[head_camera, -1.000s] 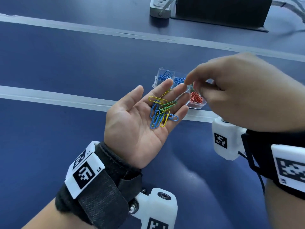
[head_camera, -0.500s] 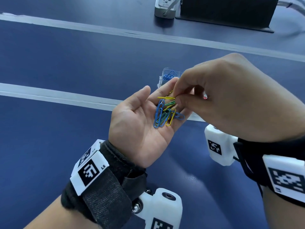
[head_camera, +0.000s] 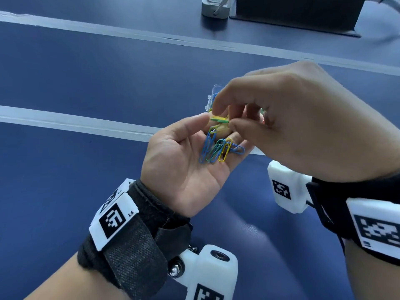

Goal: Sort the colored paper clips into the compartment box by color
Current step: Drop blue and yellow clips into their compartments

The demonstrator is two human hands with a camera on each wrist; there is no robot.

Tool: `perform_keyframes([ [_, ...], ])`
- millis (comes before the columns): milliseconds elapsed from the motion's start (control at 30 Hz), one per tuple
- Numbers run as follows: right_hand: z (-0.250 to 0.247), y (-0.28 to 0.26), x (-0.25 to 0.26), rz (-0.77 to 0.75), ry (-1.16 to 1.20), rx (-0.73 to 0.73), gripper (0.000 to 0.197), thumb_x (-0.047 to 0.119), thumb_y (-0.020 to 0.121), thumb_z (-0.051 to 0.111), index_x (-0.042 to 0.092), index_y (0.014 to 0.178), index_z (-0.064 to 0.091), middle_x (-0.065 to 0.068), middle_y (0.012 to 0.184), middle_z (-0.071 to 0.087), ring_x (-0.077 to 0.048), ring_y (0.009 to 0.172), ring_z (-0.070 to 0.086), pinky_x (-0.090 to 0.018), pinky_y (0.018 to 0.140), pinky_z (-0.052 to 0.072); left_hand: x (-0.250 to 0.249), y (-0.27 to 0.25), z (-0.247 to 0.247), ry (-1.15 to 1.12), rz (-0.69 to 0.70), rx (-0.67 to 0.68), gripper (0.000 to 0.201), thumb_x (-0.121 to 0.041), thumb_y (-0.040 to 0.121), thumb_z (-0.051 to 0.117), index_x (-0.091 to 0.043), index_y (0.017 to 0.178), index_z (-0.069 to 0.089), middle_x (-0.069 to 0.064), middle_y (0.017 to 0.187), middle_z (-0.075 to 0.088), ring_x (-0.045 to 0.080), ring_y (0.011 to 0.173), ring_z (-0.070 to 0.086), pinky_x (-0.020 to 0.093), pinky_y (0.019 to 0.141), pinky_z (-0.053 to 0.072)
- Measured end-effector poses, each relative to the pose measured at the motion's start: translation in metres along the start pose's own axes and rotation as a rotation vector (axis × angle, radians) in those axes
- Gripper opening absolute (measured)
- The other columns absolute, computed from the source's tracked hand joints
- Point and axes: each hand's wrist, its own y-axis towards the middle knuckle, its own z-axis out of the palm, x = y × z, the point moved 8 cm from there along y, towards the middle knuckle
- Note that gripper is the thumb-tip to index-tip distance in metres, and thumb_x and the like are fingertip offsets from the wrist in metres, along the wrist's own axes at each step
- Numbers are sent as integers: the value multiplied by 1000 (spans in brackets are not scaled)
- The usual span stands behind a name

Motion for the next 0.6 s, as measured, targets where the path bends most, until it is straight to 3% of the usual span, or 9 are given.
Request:
perform_keyframes([
  [67, -1, -1, 0, -2, 18, 4, 29, 15, 73, 53, 23, 96, 67, 5, 75, 60, -15, 67, 52, -33, 61, 47, -1, 0, -2, 19, 16, -19, 42, -10, 95, 21, 16, 107, 53, 31, 99, 61, 40, 93, 62, 46, 92, 42],
  [167, 7, -2, -2, 37, 24, 80, 28, 21, 77, 49, 28, 101, 63, 6, 81, 58, -15, 69, 51, -37, 65, 49, 0, 1, -7, 41, 4, -68, 37, -13, 94, 27, 9, 102, 57, 22, 96, 65, 31, 86, 64, 40, 87, 48],
  [267, 12, -2, -4, 51, 14, 108, 20, 20, 82, 58, 29, 99, 59, 12, 78, 60, -3, 64, 47, -33, 64, 47, -1, 2, -4, 95, 46, -78, 30, -14, 90, 36, 1, 99, 59, 15, 96, 66, 23, 84, 63, 35, 84, 52],
  [333, 6, -2, -5, 65, 32, 63, 16, 22, 78, 60, 31, 92, 59, 12, 73, 63, 4, 65, 51, -29, 60, 46, -1, 2, -2, 138, 62, -68, 33, -14, 89, 37, 1, 105, 61, 13, 103, 66, 22, 90, 64, 38, 94, 49],
  [467, 0, -1, -6, 97, 43, 32, 14, 25, 74, 58, 30, 86, 62, 11, 73, 67, -7, 62, 55, -25, 60, 46, -2, 3, 0, 175, 65, -57, 37, -16, 93, 33, 0, 114, 59, 11, 110, 67, 21, 101, 63, 40, 103, 41],
  [600, -5, -1, -6, 71, 33, -26, 15, 25, 75, 54, 28, 86, 65, 10, 73, 65, -11, 64, 55, -30, 63, 48, -3, 4, 1, 194, 84, -57, 34, -16, 90, 37, -1, 108, 62, 11, 100, 70, 20, 93, 67, 39, 99, 44],
])
